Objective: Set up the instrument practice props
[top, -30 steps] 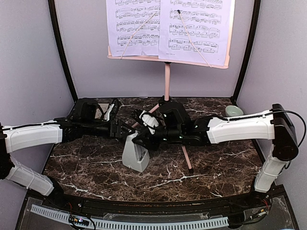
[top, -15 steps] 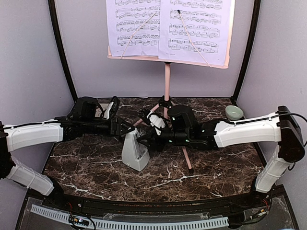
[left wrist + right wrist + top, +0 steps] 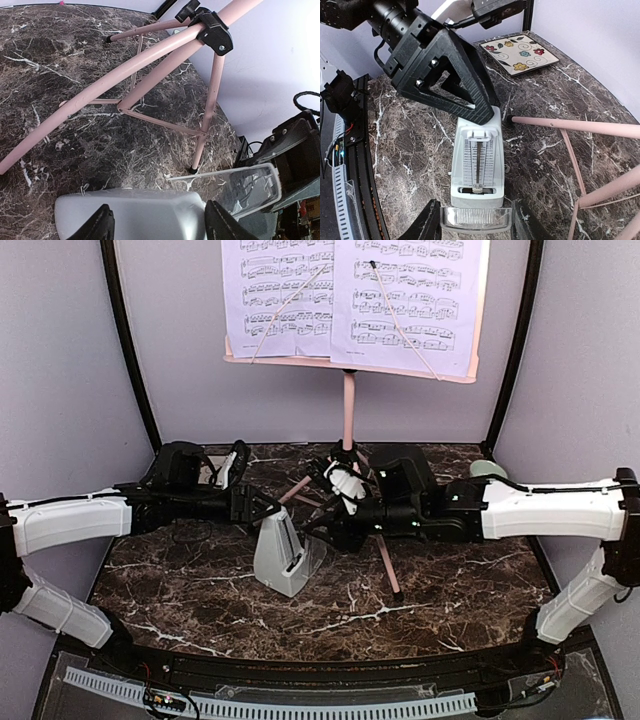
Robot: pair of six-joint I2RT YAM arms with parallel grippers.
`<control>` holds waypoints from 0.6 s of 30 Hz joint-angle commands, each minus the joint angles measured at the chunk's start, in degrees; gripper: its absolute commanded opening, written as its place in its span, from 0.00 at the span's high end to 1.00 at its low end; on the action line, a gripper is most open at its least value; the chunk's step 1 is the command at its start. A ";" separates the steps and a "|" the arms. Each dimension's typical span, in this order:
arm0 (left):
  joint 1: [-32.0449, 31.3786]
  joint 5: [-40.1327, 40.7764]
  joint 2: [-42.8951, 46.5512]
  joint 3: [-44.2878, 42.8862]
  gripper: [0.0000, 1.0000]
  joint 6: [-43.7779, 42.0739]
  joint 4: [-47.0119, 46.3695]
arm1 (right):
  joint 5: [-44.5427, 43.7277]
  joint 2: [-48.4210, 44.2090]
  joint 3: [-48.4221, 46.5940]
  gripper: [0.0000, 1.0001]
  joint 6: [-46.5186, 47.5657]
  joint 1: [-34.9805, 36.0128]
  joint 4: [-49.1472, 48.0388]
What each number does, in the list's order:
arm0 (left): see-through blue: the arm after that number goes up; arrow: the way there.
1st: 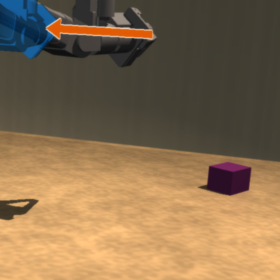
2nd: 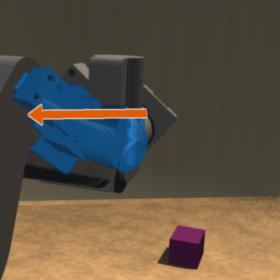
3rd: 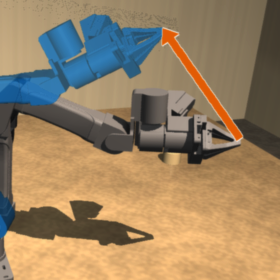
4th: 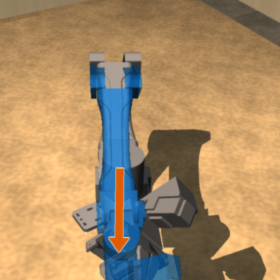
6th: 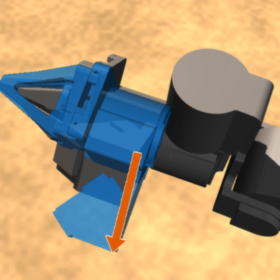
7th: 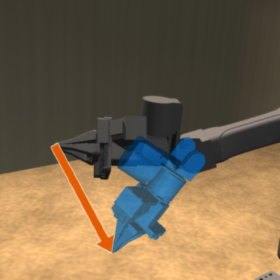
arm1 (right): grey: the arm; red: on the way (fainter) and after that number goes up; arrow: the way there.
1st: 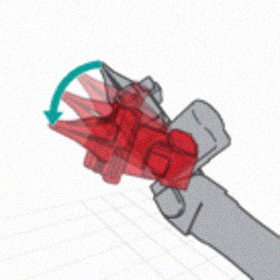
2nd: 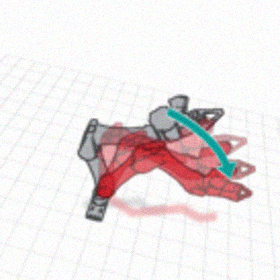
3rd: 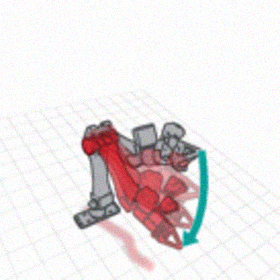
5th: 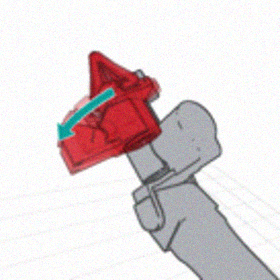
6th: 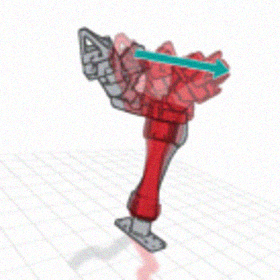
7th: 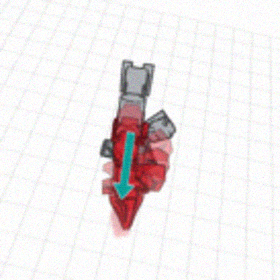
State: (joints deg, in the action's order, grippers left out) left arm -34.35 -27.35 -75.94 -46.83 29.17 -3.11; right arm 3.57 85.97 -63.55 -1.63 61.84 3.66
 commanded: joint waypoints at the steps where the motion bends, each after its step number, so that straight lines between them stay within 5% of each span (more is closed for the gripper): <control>1: 0.16 6.29 -4.28 3.40 0.36 -2.88 16.04 | -2.33 -4.69 -2.02 0.65 -1.38 0.29 5.67; 10: 0.17 6.29 -2.21 0.08 0.31 -5.06 15.49 | -7.54 -14.24 -0.15 0.67 -8.24 -0.70 22.45; 18: 0.16 6.06 1.75 -1.29 0.26 -6.63 13.91 | -11.22 -21.36 5.86 0.67 -16.14 -8.60 30.64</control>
State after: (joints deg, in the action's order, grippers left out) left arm -34.35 -25.65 -74.94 -49.58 25.78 1.76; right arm -4.64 66.06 -60.45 -12.82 57.14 29.36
